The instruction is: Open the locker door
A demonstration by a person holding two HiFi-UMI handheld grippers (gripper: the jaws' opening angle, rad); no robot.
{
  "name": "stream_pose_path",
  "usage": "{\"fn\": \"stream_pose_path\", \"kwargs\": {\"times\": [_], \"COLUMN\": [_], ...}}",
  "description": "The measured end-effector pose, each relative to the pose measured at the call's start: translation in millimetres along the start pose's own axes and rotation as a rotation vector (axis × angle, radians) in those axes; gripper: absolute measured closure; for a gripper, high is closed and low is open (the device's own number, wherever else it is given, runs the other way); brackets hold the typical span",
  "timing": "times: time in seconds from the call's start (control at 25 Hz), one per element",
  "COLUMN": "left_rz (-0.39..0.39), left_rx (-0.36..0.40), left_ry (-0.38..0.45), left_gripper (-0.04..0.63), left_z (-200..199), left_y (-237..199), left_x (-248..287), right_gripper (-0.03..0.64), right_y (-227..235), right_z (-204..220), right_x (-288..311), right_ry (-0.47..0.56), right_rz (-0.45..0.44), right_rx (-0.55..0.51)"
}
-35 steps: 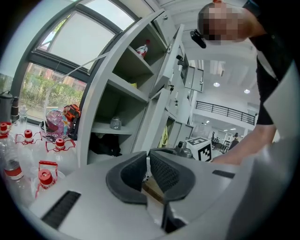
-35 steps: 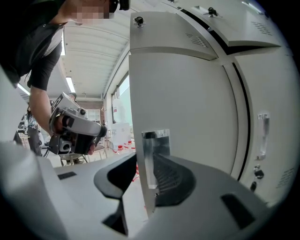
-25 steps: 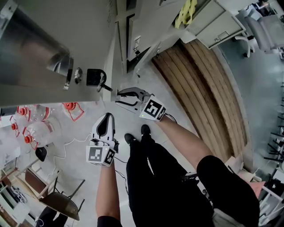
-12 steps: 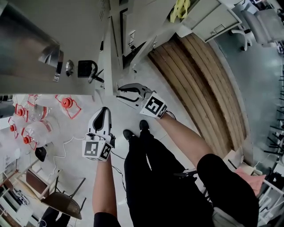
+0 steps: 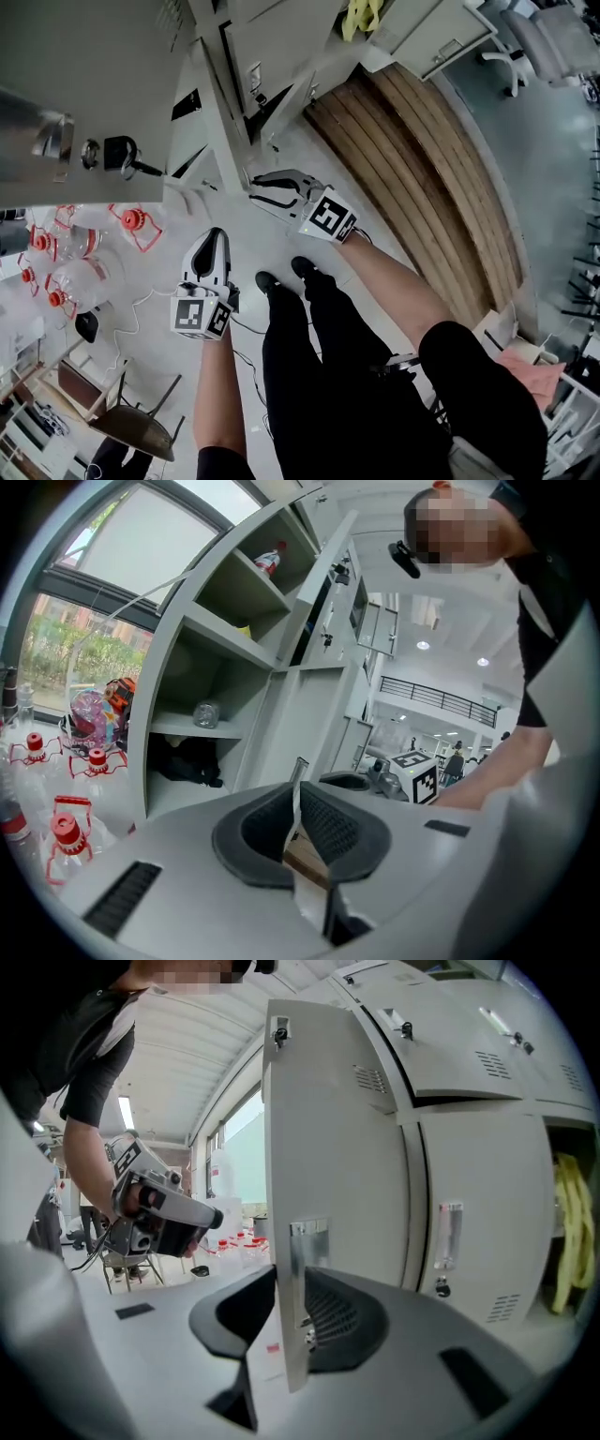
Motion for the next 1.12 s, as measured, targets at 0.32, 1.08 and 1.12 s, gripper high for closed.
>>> {"fn": "stream_pose_path", "kwargs": {"times": [0.32, 1.08, 1.12], "left_rz": [0.001, -0.014, -0.013], "left_rx": [-0.021, -0.005, -0.005], "left_ry": [0.012, -0.021, -0.025], "left_gripper": [0.575, 0.575, 0.575], "left_z": [13.2, 38.8, 40.8], "left_y": [32.6, 60.4, 61.3], "left_x": [22.2, 50.1, 51.4], "right_gripper": [0.523, 0.534, 0.537], "right_y": [17.8, 64.2, 66.5], "right_z": [11.5, 35.4, 36.7], "right_x": [-31.0, -81.1, -83.5], "right_ry": [-0.02, -0.029, -0.031], "right_rz": [-0.014, 0.037, 0.04], "right_rx": [-0.011, -0.042, -0.041]}}
Point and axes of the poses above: the fingertips, and each gripper's own axes: x forward along the fingers, y to its right, z out of its underside, the point moved 2 cm from there along -x, backward along the fingers, and after that the axes turned 15 degrees about -x, right-handed, at the moved point
